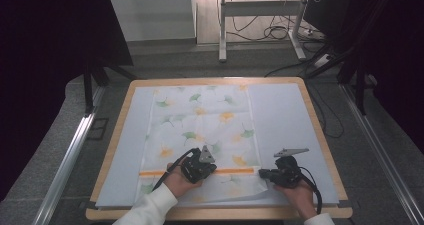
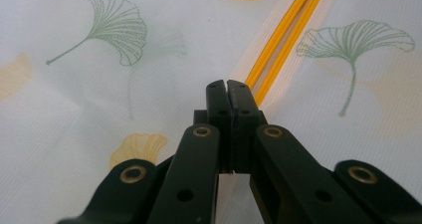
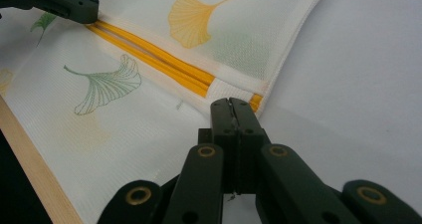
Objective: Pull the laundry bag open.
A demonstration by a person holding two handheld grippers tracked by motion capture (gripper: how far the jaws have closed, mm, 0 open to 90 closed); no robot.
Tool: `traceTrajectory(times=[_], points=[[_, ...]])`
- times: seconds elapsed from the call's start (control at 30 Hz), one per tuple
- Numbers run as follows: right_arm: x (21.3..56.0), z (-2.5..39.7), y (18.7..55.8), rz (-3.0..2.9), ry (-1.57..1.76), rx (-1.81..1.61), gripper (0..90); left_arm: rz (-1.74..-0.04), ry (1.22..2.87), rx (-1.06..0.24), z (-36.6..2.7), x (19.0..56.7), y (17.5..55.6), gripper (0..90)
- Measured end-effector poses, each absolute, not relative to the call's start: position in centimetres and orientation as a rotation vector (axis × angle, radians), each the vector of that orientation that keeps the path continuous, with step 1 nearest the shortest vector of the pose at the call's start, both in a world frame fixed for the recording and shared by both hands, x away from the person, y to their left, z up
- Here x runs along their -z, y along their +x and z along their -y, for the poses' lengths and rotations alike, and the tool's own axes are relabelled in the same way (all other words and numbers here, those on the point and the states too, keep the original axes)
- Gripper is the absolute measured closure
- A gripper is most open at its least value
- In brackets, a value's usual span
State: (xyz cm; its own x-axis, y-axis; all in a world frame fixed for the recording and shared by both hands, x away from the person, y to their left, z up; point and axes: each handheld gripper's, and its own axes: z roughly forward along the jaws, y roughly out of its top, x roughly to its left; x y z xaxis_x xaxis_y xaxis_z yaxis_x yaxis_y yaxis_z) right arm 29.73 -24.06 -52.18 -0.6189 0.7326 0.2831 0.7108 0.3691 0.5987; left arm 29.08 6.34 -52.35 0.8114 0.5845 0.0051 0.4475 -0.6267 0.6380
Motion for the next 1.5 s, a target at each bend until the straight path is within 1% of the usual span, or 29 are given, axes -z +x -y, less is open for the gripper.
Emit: traceTrajectory(times=[1.13,1.5], points=[[52.2,24.0,29.7,-2.570,1.361,-1.103,89.3,-0.808,2.364,-0.300,-8.7,52.3,28.7,90.0],[52.2,24.1,29.7,-2.572,1.364,-1.102,89.3,-0.842,2.360,-0.296,-10.2,52.3,28.5,90.0]])
